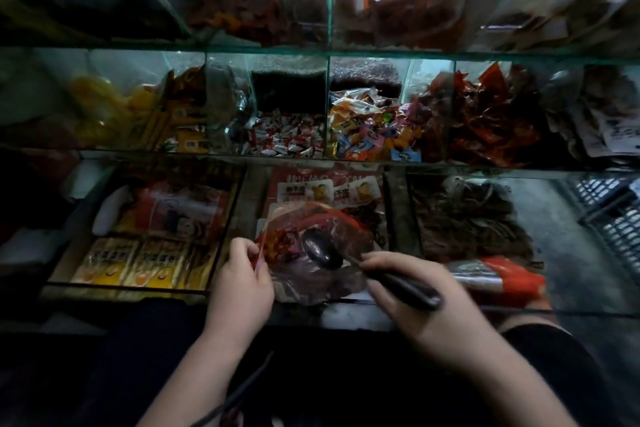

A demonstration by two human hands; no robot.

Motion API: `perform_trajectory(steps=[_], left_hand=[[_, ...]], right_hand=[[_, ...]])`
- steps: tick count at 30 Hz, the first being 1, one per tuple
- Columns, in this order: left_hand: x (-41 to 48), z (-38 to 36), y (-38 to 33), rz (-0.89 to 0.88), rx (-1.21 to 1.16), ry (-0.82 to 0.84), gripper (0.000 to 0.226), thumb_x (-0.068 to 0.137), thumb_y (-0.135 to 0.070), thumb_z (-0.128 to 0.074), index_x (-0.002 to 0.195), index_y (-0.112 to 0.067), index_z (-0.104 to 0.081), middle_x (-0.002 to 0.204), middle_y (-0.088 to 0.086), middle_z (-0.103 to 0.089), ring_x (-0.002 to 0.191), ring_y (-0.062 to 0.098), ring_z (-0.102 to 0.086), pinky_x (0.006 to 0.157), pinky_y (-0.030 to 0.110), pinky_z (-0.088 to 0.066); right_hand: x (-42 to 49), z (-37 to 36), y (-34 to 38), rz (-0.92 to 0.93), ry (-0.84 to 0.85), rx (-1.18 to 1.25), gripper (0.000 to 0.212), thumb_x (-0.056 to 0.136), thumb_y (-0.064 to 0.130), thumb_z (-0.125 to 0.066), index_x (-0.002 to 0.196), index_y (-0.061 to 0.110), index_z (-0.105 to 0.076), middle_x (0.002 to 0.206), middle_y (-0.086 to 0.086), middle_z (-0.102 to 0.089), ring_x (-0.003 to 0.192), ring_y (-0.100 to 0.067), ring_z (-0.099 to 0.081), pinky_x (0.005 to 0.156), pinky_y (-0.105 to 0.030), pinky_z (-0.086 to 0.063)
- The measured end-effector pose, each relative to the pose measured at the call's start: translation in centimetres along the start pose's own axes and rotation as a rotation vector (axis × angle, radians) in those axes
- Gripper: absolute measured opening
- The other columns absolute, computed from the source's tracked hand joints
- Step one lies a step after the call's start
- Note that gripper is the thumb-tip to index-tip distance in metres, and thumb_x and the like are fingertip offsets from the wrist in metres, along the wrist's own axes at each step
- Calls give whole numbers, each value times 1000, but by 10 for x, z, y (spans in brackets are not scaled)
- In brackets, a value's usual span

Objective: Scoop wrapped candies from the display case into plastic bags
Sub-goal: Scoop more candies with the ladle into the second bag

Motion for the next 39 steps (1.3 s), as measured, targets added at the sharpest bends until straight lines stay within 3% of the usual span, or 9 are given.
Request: perform_trajectory(steps=[4, 9, 12, 17, 21, 25, 29, 33, 39], left_hand=[[6, -5, -5, 2, -33, 31, 32, 102, -16, -50, 134, -21, -56, 111, -10, -66, 103, 12, -63, 81, 24, -47], [9, -9, -11, -34, 13, 52, 39, 103, -15, -48, 139, -22, -59, 121, -6, -70, 109, 10, -65, 90, 21, -53], [8, -13, -12, -40, 16, 29, 43, 99, -9, -54, 141, -18, -58, 123, -3, -69, 108, 8, -63, 79, -5, -37], [14, -15, -7, -26, -8, 29, 43, 99, -10, -55, 141, -19, -58, 120, -6, -69, 97, -5, -52, 69, -11, -29], [18, -13, -7, -25, -40, 30, 43, 100, -11, -52, 141, -20, -59, 125, -10, -67, 107, -6, -55, 76, -11, -30], [17, -9, -11, -39, -67, 25, 34, 100, -13, -53, 129, -26, -66, 101, -22, -68, 86, -20, -56, 70, -5, -38], [18, -6, -13, -31, -79, 20, 34, 100, -13, -53, 127, -28, -67, 100, -23, -66, 86, -16, -57, 70, -4, -40], [20, -4, -14, -26, -103, 21, 31, 98, -9, -54, 120, -26, -69, 94, -19, -69, 87, -9, -61, 66, 0, -42], [24, -2, -10, 17, -130, -2, 32, 100, -15, -57, 130, -24, -63, 101, -20, -63, 90, -7, -58, 75, 9, -44]], right_hand=[[45, -64, -31, -23, 208, -299, 29, 92, 23, -66, 121, 24, -68, 128, 7, -65, 120, -13, -61, 102, -34, -50], [64, -104, -61, -151, 233, -504, 39, 82, 28, -66, 120, 27, -61, 132, -2, -57, 108, -31, -64, 84, -39, -56], [70, -115, -75, -225, 182, -527, 38, 80, 34, -62, 118, 29, -62, 118, -5, -61, 102, -33, -65, 80, -40, -57], [82, -117, -83, -262, -49, -263, 61, 73, 57, -45, 114, 23, -73, 108, -6, -74, 98, -23, -68, 83, -22, -52], [86, -114, -84, -219, -238, -129, 17, 85, 26, -65, 97, 21, -76, 89, -1, -77, 90, -9, -63, 74, 8, -34], [80, -121, -100, -389, -181, 17, 15, 91, 32, -69, 101, 25, -76, 89, 14, -71, 87, 0, -64, 83, -13, -46], [80, -128, -102, -473, -170, 185, 8, 90, 32, -72, 92, 26, -77, 81, 20, -70, 82, 12, -64, 77, -9, -46], [76, -128, -105, -747, -240, 531, 13, 83, 35, -73, 78, 24, -79, 77, -4, -79, 80, -28, -77, 77, -44, -62], [56, -108, -92, -858, -392, 880, 13, 88, 14, -76, 93, 2, -75, 86, -22, -77, 81, -38, -77, 64, -35, -62]])
Point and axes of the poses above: each hand's wrist, its own x-axis towards the middle knuckle, its own z-axis out of the back of the hand, y = z × x, the point moved 5 cm from there along x, towards the middle knuckle
